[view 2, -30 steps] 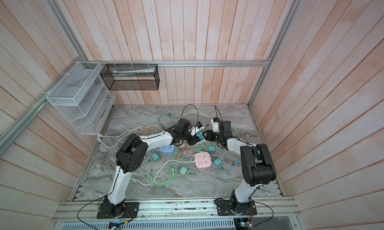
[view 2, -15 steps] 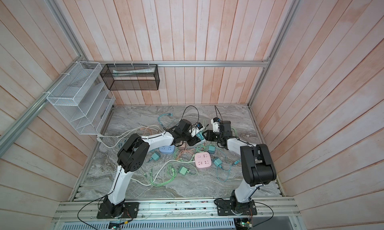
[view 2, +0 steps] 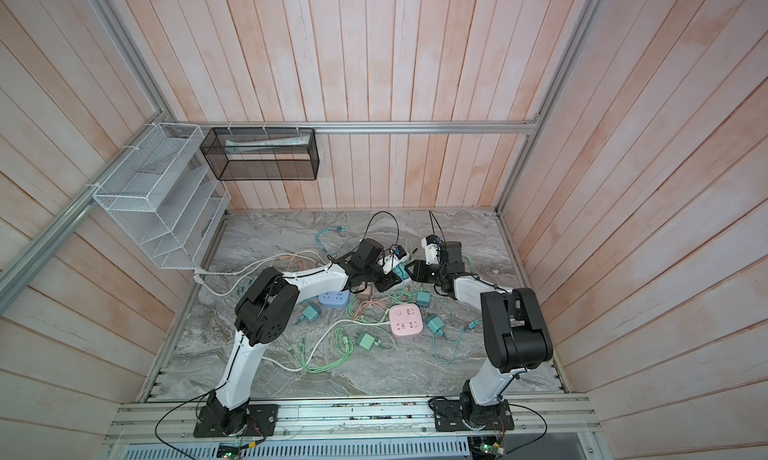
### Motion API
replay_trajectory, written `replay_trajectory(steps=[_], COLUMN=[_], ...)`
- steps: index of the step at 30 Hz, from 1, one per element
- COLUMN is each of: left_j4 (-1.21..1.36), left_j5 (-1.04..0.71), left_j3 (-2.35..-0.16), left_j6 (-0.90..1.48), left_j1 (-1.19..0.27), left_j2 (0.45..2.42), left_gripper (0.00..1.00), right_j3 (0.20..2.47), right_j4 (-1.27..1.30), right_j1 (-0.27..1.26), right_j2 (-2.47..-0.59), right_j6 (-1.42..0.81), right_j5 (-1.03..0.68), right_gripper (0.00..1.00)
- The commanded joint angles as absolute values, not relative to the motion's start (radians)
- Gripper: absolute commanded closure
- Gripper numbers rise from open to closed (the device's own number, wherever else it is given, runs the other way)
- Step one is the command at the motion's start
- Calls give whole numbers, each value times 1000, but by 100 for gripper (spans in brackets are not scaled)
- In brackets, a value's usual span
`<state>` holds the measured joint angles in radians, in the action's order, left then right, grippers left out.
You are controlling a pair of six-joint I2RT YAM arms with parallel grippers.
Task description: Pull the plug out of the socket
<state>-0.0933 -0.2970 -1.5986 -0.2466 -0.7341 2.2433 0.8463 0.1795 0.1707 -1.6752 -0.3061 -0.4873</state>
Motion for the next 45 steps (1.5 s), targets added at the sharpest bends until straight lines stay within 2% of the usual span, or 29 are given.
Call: replay_trajectory(steps=[1,11,15,18,22,29,36,41,45], left_j4=[-60,-14,35,44,67,-19,16,66,63], left_j5=[-282,-267,-312,-327,-354,-184,-110,-271,-297], left_j3=[-1595,-1576,-1544,-1539,-1529,-1571,-1527,-1492,-1481], left_j6=[-217,-175,-128,-114,-85,-223,-241,-110,-117], left_j1=[-741,-740,-735,-735,-726,-776,-775,-713,-704], left_j2=[2234,2195,2168,2160,2151,2169,2140,2112,2098], left_gripper=[74,83,84,84,84,86,87,88,88], right_j3=[838,796,770,766,758,756,762,761,763], right_j4=[95,97,115,110,107,98,88,87,84], right_j1=[184,208,225,233,242,259,264,264,264], right_j2=[-1689,-1695,-1691,-1698,-1695,-1699,-1701,-1700,-1699], right_j6=[-278,-281,-292,-290,-288,-283,-282,-281,-279], right_j5=[-438,-424,-419,-413,-391,-377,-365,-357,-351], right_gripper=[58,63,64,70,70,70,71,71,71])
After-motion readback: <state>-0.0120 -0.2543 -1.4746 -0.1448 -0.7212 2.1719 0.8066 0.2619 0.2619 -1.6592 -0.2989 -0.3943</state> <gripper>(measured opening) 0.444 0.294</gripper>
